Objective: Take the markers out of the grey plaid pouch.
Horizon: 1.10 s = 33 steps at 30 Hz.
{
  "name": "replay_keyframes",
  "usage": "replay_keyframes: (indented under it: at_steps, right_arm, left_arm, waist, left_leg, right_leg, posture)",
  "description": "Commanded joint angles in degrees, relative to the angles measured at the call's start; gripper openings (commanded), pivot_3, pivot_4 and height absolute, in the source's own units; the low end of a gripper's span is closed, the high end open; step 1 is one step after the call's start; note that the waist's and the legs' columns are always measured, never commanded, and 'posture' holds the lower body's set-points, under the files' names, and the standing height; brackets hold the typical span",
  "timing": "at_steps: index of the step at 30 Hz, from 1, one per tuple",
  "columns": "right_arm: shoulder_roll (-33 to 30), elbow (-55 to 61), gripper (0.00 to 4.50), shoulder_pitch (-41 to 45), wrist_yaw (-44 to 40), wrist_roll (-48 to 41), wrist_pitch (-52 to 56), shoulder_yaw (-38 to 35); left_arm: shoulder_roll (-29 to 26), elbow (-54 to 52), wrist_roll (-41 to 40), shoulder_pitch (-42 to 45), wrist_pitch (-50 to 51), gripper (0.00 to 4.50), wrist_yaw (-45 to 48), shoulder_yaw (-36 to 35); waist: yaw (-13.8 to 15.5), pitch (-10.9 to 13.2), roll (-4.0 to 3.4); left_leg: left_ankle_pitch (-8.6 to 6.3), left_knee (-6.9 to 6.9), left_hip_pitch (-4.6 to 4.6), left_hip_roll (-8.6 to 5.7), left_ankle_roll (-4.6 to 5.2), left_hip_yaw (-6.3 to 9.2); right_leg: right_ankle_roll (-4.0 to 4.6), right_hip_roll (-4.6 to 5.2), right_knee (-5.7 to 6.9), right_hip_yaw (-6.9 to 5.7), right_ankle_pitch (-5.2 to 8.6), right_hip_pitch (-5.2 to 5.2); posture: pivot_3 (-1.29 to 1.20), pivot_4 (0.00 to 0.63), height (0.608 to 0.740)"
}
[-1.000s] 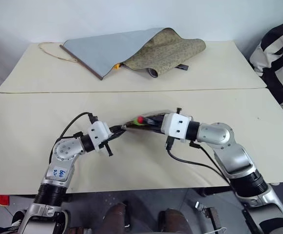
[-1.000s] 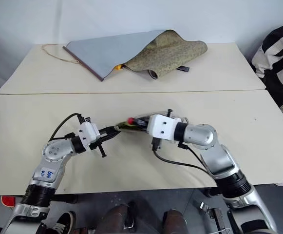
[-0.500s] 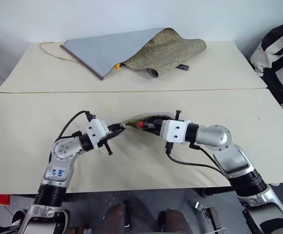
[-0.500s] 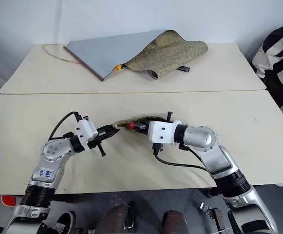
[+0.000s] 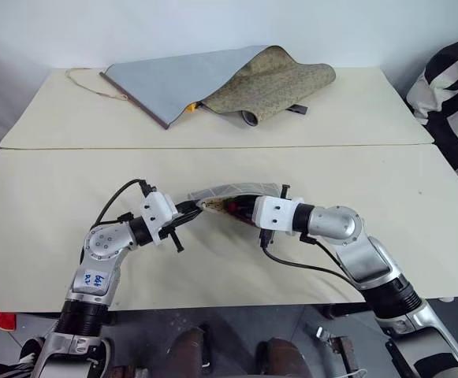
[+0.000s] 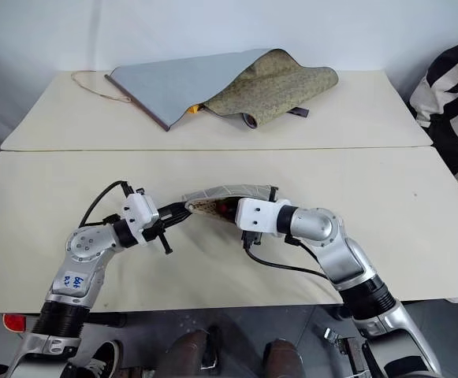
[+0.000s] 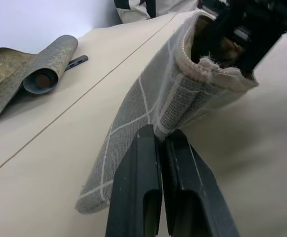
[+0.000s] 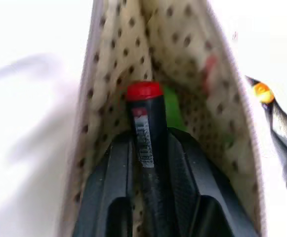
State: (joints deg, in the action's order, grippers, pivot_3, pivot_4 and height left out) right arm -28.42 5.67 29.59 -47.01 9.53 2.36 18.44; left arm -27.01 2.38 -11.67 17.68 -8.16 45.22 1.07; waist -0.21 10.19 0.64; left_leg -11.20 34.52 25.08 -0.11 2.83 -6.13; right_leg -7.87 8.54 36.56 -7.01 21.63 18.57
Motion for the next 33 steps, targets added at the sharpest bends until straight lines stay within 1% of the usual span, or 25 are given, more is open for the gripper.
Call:
replay_keyframes:
  at_steps: [1,5,8,11,14,18,19,23,25,29,31,32,33]
  right_arm:
    - [0.26,0.67,0.63,-0.36,-0.39,-0.54,-1.09,0.43]
    - [1.12,0.85,0.63,-0.31,0.37,-0.46,-1.07,0.28]
    - [-0.67,4.24,0.63,-0.43,-3.55,-5.38,-0.19,-2.32]
    - [-3.35,6.08,0.63,-0.01,-5.43,-8.0,-0.63,-5.17]
    - [-4.37,8.06,0.62,0.56,-6.91,-11.42,1.35,-6.84]
    - [-3.86,10.97,0.61,1.11,-7.7,-17.49,6.04,-9.34]
    - [-3.73,11.91,0.61,1.21,-7.93,-19.75,8.11,-10.1]
    - [-3.06,19.26,0.61,3.53,-5.14,-37.09,26.48,-17.36]
    - [-4.61,19.33,0.61,5.55,-2.86,-42.08,33.36,-21.83]
    - [-12.15,14.14,0.61,9.19,-0.11,-44.9,43.38,-28.95]
    - [-16.7,11.02,0.61,10.35,0.17,-47.7,50.93,-31.82]
    - [-18.6,9.47,0.61,10.55,-0.14,-48.98,53.63,-32.84]
    - [-21.74,7.71,0.61,9.27,-1.42,-48.35,55.11,-32.45]
  left_arm:
    - [-0.09,-2.66,-1.25,-0.06,-0.29,0.0,-0.09,-0.99]
    - [-0.02,-2.73,-1.26,0.0,-0.1,0.0,-0.18,-0.91]
    - [-0.26,-2.16,-0.85,0.42,-0.06,0.0,-0.48,-1.14]
    - [-0.27,-1.19,-1.07,0.86,0.4,0.0,-1.25,-2.05]
    - [0.19,-0.68,-1.81,1.26,1.27,0.0,-1.69,-2.75]
    - [0.61,-1.27,-4.15,1.89,4.58,0.0,-0.91,-2.84]
    - [0.63,-1.35,-4.42,2.1,5.33,0.0,-0.9,-2.89]
    - [0.15,-0.62,-3.22,2.81,4.69,0.0,-1.19,-3.17]
    - [-0.17,-0.26,-2.77,2.67,4.17,0.0,-1.0,-3.33]
    - [-0.54,0.19,-2.45,1.73,2.94,0.0,-0.78,-3.49]
    - [-0.54,0.23,-2.49,1.37,2.59,0.0,-0.85,-3.47]
    - [-0.46,0.3,-2.52,1.29,2.49,0.0,-0.92,-3.45]
    - [-0.35,0.37,-2.46,1.22,2.29,0.0,-0.97,-3.35]
  waist:
    - [-0.03,0.0,0.0]
    - [-0.05,0.0,0.0]
    - [0.01,0.0,0.0]
    - [0.06,0.0,0.0]
    - [0.01,0.0,0.0]
    - [0.01,0.0,0.0]
    - [0.01,0.0,0.0]
    - [0.07,0.01,0.01]
    - [0.06,0.01,0.01]
    - [0.3,0.01,0.01]
    - [0.35,0.01,0.0]
    - [0.32,0.01,0.0]
    - [0.25,0.01,0.0]
  left_leg:
    - [0.0,0.0,0.0,0.0,0.0,0.0]
    - [0.0,0.0,0.0,0.0,0.0,0.0]
    - [0.0,0.0,0.0,0.0,0.0,0.0]
    - [0.0,0.0,0.01,-0.01,0.01,0.01]
    - [0.0,0.0,0.0,0.0,0.01,0.03]
    - [0.0,-0.02,0.01,0.01,0.01,0.03]
    - [0.0,-0.01,0.01,0.01,0.01,0.04]
    - [0.0,0.0,0.04,0.0,0.01,0.08]
    - [-0.01,0.01,0.04,0.01,0.01,0.13]
    - [-0.04,0.01,0.08,-0.05,0.05,0.23]
    - [-0.06,-0.01,0.1,-0.08,0.06,0.23]
    - [-0.06,-0.04,0.11,-0.08,0.06,0.23]
    - [-0.06,-0.06,0.13,-0.07,0.06,0.22]
  right_leg:
    - [0.0,0.0,0.0,0.0,0.0,0.0]
    - [0.0,0.0,0.01,-0.01,0.0,0.0]
    - [0.0,0.0,0.0,-0.01,0.0,0.0]
    - [0.0,0.0,-0.02,-0.02,0.0,-0.01]
    - [0.0,0.0,-0.06,-0.05,0.0,-0.02]
    - [0.0,0.0,-0.05,-0.05,0.0,-0.01]
    - [0.0,0.0,-0.04,-0.06,0.0,-0.02]
    - [0.0,0.02,-0.05,-0.08,0.0,-0.03]
    - [0.0,0.03,-0.05,-0.1,0.0,-0.07]
    - [0.0,0.1,-0.15,-0.12,0.0,-0.09]
    - [0.0,0.14,-0.39,-0.12,0.0,-0.09]
    - [0.0,0.13,-0.48,-0.13,0.0,-0.1]
    - [0.0,0.13,-0.54,-0.12,0.0,-0.1]
  posture:
    - [0.0,0.15,0.74]
    - [0.0,0.15,0.74]
    - [0.0,0.15,0.74]
    - [0.0,0.15,0.74]
    - [0.0,0.15,0.74]
    - [0.0,0.15,0.74]
    - [0.0,0.15,0.74]
    - [0.0,0.15,0.74]
    - [0.0,0.15,0.74]
    - [0.0,0.15,0.74]
    - [0.0,0.15,0.74]
    - [0.0,0.15,0.74]
    - [0.0,0.15,0.74]
